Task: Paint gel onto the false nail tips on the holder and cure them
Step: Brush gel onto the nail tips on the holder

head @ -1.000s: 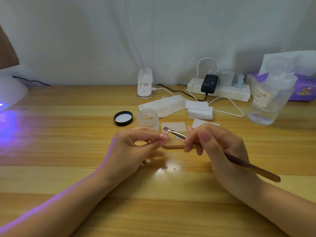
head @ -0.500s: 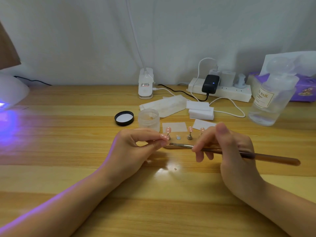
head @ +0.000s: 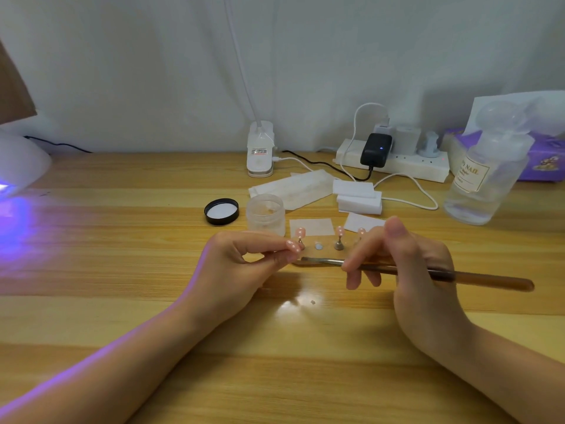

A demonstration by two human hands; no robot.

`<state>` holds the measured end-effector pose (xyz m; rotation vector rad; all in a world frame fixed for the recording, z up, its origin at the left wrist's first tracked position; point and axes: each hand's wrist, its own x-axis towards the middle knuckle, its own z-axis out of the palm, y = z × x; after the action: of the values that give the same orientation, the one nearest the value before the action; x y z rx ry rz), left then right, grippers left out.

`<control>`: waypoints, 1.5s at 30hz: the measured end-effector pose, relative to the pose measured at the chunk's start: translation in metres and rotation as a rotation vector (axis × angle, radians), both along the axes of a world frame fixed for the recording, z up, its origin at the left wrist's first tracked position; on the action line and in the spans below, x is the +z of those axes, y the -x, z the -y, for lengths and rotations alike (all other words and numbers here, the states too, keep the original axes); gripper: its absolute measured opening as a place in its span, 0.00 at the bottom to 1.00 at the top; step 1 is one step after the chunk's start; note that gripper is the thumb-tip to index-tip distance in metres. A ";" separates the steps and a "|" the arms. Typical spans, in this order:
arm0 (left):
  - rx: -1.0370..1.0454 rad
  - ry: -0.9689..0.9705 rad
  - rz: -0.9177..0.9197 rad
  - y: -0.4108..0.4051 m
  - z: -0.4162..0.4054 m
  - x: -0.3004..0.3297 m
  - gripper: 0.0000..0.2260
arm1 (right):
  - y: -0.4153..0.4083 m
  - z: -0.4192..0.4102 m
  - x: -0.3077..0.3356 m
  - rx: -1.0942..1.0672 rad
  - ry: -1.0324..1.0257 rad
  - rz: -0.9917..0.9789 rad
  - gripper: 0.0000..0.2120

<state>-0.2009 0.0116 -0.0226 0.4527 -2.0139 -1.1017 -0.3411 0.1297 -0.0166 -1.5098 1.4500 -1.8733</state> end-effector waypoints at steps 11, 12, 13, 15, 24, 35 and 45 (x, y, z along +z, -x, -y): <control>0.000 -0.005 -0.008 0.001 -0.001 0.000 0.09 | -0.002 0.001 0.003 0.018 -0.031 -0.036 0.22; -0.005 -0.004 -0.006 0.001 -0.001 -0.001 0.09 | -0.002 0.001 0.003 0.017 -0.026 -0.019 0.22; -0.012 -0.002 -0.006 0.001 -0.001 -0.001 0.09 | -0.001 0.000 0.002 0.018 -0.021 -0.001 0.23; -0.026 -0.001 -0.007 0.001 -0.001 -0.001 0.09 | -0.001 -0.001 0.003 0.017 -0.009 0.022 0.23; -0.036 -0.004 -0.009 0.001 -0.002 0.000 0.09 | -0.002 0.003 0.002 0.012 -0.040 -0.041 0.19; -0.040 -0.022 0.031 0.000 -0.003 0.001 0.07 | 0.001 0.001 0.000 -0.026 0.045 0.011 0.20; -0.023 0.000 0.054 0.000 -0.002 0.000 0.08 | -0.002 0.001 -0.002 0.047 0.007 -0.091 0.24</control>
<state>-0.2012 0.0133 -0.0227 0.4646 -2.0708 -1.1148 -0.3391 0.1287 -0.0186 -1.6377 1.4352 -1.8061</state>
